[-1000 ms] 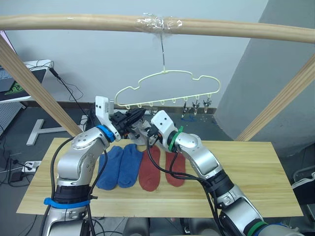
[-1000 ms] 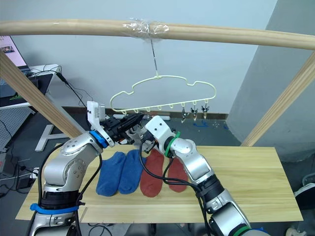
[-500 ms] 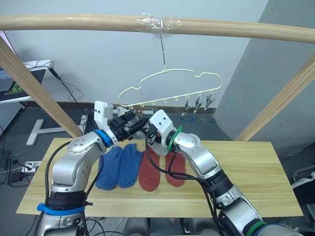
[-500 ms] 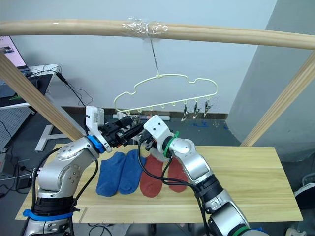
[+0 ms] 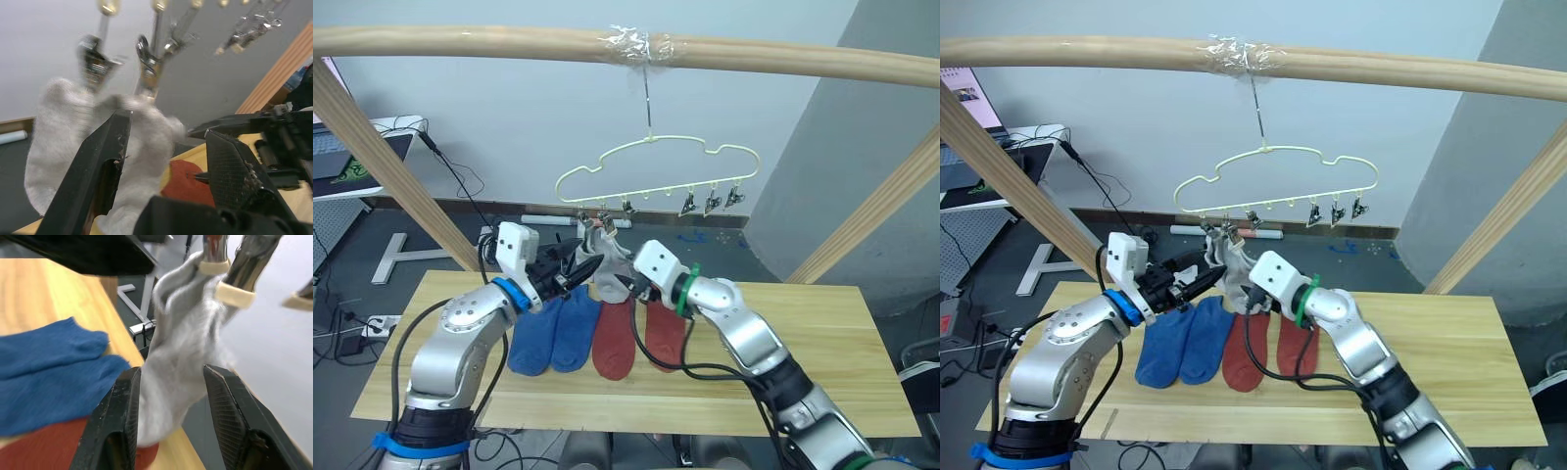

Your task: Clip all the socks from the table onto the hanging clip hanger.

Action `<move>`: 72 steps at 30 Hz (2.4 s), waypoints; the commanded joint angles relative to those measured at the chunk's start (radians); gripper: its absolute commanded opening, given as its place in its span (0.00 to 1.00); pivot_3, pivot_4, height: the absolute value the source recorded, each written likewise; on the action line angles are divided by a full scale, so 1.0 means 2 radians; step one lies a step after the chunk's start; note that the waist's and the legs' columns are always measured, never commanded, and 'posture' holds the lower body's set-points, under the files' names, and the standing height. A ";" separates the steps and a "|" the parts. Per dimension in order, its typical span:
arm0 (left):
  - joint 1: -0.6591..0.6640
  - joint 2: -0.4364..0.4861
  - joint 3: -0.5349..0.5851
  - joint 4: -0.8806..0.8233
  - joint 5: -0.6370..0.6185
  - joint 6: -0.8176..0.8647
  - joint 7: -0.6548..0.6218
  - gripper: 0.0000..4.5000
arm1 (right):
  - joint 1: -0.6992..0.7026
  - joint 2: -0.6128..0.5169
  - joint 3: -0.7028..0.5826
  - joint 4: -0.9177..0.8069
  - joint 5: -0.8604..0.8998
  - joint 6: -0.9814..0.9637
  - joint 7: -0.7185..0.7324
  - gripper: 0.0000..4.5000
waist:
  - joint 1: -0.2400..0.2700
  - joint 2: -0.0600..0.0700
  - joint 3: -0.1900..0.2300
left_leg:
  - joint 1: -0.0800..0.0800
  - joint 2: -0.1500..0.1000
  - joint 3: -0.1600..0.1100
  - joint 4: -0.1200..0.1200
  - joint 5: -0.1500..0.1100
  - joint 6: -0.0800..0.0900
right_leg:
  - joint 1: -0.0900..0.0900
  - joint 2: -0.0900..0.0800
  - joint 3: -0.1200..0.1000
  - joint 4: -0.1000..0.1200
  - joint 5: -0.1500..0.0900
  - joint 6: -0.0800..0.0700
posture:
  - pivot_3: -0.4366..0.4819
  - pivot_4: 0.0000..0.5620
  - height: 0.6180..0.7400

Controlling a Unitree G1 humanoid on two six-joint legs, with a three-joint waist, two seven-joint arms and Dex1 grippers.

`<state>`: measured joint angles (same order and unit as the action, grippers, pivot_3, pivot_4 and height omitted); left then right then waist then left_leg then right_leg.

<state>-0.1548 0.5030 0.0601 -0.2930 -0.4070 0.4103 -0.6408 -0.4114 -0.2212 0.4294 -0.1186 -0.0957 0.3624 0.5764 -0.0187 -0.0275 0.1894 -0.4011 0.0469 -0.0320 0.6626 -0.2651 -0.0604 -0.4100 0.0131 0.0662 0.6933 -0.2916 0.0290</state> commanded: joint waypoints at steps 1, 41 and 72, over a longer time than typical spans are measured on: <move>0.004 -0.013 -0.016 -0.017 0.020 -0.033 0.006 0.62 | 0.022 -0.033 -0.025 -0.079 0.019 0.006 0.028 0.46 | 0.000 0.000 0.000 | 0.000 0.000 0.000 0.000 0.000 0.000 | 0.000 0.000 0.000 0.000 0.000 0.000 | 0.53 0.30 0.75; -0.062 -0.172 -0.067 0.154 0.174 -0.256 0.158 0.42 | 0.026 -0.130 -0.127 -0.196 0.105 0.087 0.042 0.47 | -0.008 0.000 0.000 | 0.001 0.000 0.001 0.000 0.000 0.000 | 0.001 0.000 0.001 0.000 0.000 0.000 | 0.40 0.29 0.75; -0.110 -0.188 -0.068 0.175 0.203 -0.242 0.208 0.42 | 0.003 -0.148 -0.139 -0.178 0.136 0.080 0.066 0.47 | -0.009 0.000 0.000 | 0.001 0.000 0.001 0.001 0.000 0.000 | 0.001 0.000 0.001 0.001 0.000 0.000 | 0.40 0.29 0.75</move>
<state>-0.3582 0.1309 -0.0749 0.0708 -0.0063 -0.0688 -0.2290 -0.3843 -0.5107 0.1771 -0.4568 0.1603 0.5392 0.7014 -0.0360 -0.0276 0.1898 -0.3997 0.0465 -0.0308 0.6649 -0.2650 -0.0602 -0.4085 0.0141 0.0674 0.6954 -0.2911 0.0295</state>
